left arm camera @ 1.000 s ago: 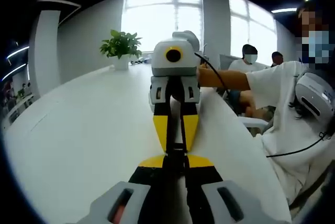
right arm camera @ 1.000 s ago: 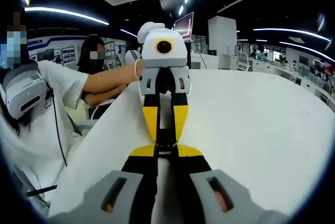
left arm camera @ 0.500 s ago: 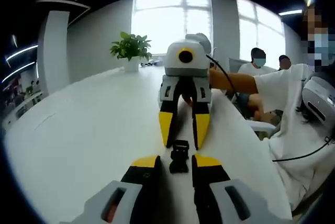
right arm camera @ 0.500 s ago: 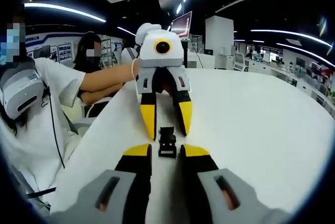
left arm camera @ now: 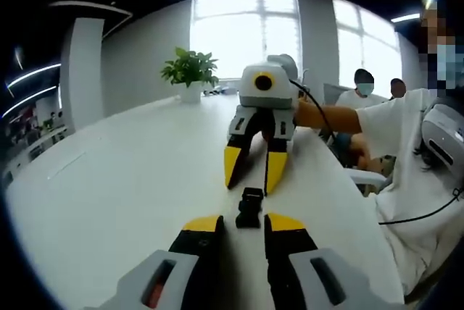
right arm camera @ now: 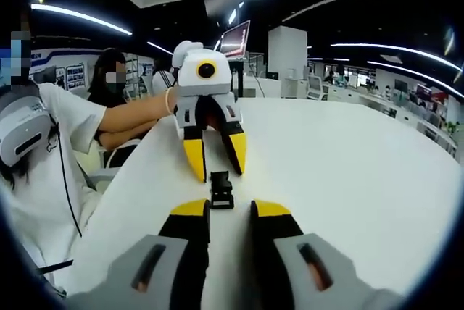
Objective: Snap the two parts of the plastic buckle together until the buckle closes and remains connected.
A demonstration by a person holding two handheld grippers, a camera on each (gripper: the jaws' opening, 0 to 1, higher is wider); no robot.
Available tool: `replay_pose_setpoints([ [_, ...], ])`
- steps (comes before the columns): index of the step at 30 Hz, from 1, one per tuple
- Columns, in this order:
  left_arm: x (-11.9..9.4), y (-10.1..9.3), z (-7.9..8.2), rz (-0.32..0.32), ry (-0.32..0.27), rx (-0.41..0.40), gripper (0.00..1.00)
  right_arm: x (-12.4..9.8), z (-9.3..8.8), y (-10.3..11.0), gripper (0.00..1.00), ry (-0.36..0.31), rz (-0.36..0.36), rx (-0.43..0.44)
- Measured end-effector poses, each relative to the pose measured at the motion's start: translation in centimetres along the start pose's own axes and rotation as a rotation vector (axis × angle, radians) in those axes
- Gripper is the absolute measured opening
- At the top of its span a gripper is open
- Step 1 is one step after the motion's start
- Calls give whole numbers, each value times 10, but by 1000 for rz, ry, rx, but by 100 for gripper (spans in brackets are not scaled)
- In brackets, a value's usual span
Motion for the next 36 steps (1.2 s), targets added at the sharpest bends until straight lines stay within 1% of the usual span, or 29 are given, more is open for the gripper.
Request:
replay_pose_setpoints([
  [3, 0, 0, 1, 1, -4, 1, 20, 2, 0, 2, 18, 1, 9, -7],
  [8, 1, -2, 1, -19, -14, 2, 15, 4, 0, 5, 12, 3, 23, -6],
  [9, 2, -3, 2, -24, -16, 11, 12, 4, 0, 5, 12, 4, 21, -6],
  [10, 2, -5, 2, -35, -18, 27, 12, 3, 0, 7, 12, 10, 28, -3],
  [14, 3, -4, 2, -27, -12, 0, 11, 2, -1, 7, 11, 15, 25, -16],
  [18, 2, -6, 3, -59, -20, -39, 11, 1, -1, 8, 10, 28, 64, 10],
  [20, 3, -5, 3, -67, -18, -53, 11, 1, -1, 9, 10, 34, 76, 6],
  [23, 3, -6, 4, -91, -4, -60, 10, 2, -1, 9, 10, 38, 92, -19],
  [29, 5, -10, 5, -122, 55, -2, 10, 3, 0, 11, 9, 70, 129, -61],
  [36, 5, -11, 5, -148, 60, -30, 9, 5, 0, 13, 8, 83, 139, -58],
])
Point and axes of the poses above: the point that each gripper's makers call its tool centre point, and the gripper's own axes: x roughly forward along the fingers, y roughly to its left, z roughly out of its top, the point moved 2 cm from there along -x, roughly backward along the fingers, and after that the axes turned 12 degrees about x, right-handed, at the moved point
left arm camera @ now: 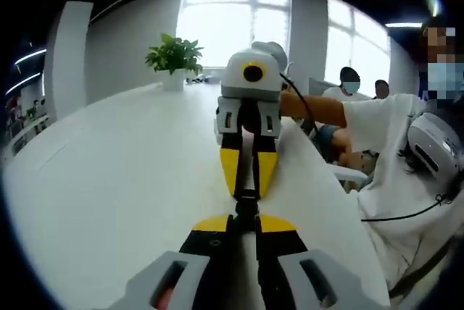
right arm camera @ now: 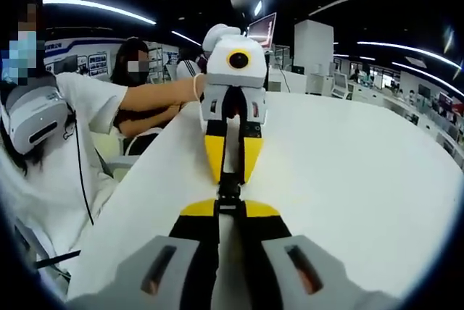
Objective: Snap the two parts of the plastic buckle together until the buckle closes and remains connected.
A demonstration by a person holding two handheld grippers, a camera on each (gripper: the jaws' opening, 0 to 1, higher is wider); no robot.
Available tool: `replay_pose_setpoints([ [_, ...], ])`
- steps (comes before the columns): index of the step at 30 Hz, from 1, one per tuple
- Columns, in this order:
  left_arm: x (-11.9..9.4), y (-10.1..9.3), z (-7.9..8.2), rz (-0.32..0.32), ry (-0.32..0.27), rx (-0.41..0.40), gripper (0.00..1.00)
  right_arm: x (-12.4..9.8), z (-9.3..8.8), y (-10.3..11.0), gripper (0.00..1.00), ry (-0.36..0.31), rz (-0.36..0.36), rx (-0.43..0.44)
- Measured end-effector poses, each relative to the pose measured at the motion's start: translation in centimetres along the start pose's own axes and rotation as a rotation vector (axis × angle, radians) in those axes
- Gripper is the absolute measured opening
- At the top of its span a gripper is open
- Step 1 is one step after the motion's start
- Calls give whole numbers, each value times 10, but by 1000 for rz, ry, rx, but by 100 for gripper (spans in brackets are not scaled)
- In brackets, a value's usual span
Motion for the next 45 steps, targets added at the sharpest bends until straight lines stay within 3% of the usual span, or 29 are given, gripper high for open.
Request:
replay_pose_setpoints([
  [4, 3, -2, 3, -3, 23, -4, 9, 2, 2, 0, 8, 16, 0, 1],
  [5, 8, -9, 5, -27, 11, -50, 8, 5, -9, 12, 8, 65, 43, 64],
  [6, 6, -4, 4, -6, 31, -1, 8, 8, -4, 3, 8, 44, -8, 6],
  [8, 6, -5, 4, 16, 49, 16, 9, 8, -2, 4, 8, 53, -35, -12],
  [17, 5, -7, 6, 29, 38, 15, 11, 5, 2, 8, 10, 43, -39, -15],
  [23, 3, -3, 4, 48, -9, 14, 11, 5, 2, 4, 11, 4, -45, -4],
  [27, 3, -2, 5, 50, -32, -8, 18, 6, 4, 2, 11, -4, -42, 5],
  [33, 0, 3, 4, 85, -33, -31, 23, 7, 6, -3, 11, -20, -46, 25],
  [41, -8, 18, 2, 221, -36, -14, 34, 7, 8, -11, 11, -42, -37, 11],
  [45, -11, 22, 2, 256, -54, -39, 34, 9, 11, -21, 11, -43, -41, 9],
])
Point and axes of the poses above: the point that each gripper's makers call its tool centre point, and the gripper's own axes: x roughly forward along the fingers, y roughly to its left, z roughly out of its top, the point moved 2 cm from there along -x, roughly backward along the fingers, and after that the axes turned 12 degrees about x, right-handed, at the moved point
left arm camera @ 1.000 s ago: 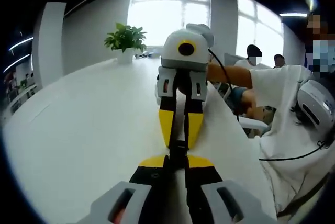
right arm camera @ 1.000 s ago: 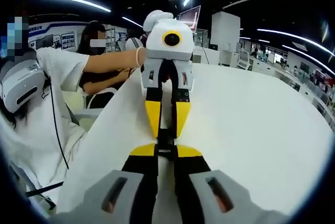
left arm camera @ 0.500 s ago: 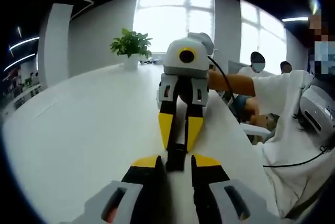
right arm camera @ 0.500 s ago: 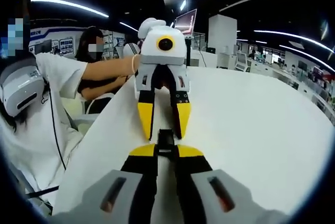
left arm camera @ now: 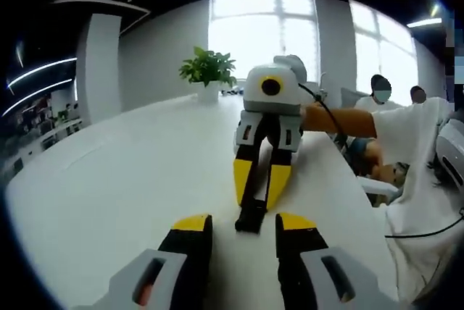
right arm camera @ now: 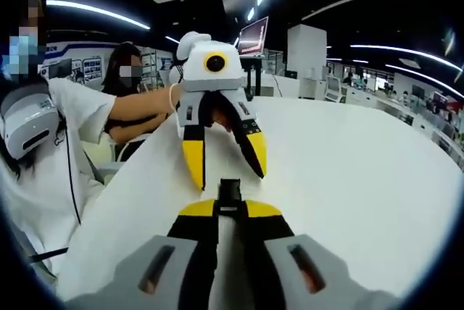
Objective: Snap the two parts of the plastic buckle together until the buckle closes and remains connected.
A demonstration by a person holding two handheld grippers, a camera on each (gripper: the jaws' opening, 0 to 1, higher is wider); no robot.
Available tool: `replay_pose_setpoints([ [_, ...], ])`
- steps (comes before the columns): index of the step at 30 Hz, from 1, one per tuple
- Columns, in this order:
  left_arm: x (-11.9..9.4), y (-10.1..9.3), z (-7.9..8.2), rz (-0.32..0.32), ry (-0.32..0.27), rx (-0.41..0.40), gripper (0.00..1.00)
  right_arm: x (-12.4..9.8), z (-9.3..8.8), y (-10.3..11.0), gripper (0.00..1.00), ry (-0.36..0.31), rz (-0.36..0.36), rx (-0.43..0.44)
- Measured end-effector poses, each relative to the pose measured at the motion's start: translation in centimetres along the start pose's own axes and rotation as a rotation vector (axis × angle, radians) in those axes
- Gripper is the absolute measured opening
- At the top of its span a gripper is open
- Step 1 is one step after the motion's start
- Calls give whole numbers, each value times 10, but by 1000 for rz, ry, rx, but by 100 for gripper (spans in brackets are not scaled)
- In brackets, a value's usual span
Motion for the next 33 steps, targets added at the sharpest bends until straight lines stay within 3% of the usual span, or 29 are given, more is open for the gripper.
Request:
replay_pose_setpoints([
  [8, -7, 12, 5, 83, -34, -25, 37, 1, 3, -21, 11, 15, -23, 17],
  [15, -8, 15, 10, 123, -51, -40, 44, 3, 7, -44, 11, 15, -44, 33],
  [33, -12, 19, 11, 210, -106, -105, 46, -5, 11, -108, 11, -29, -163, 68],
])
Point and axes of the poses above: the point that each gripper's makers call its tool centre point, and the gripper's own axes: x roughly forward along the fingers, y roughly to its left, z roughly out of its top, the point moved 2 cm from there along -x, roughly backward along the fingers, and after that the axes turned 12 degrees about x, right-handed, at the moved point
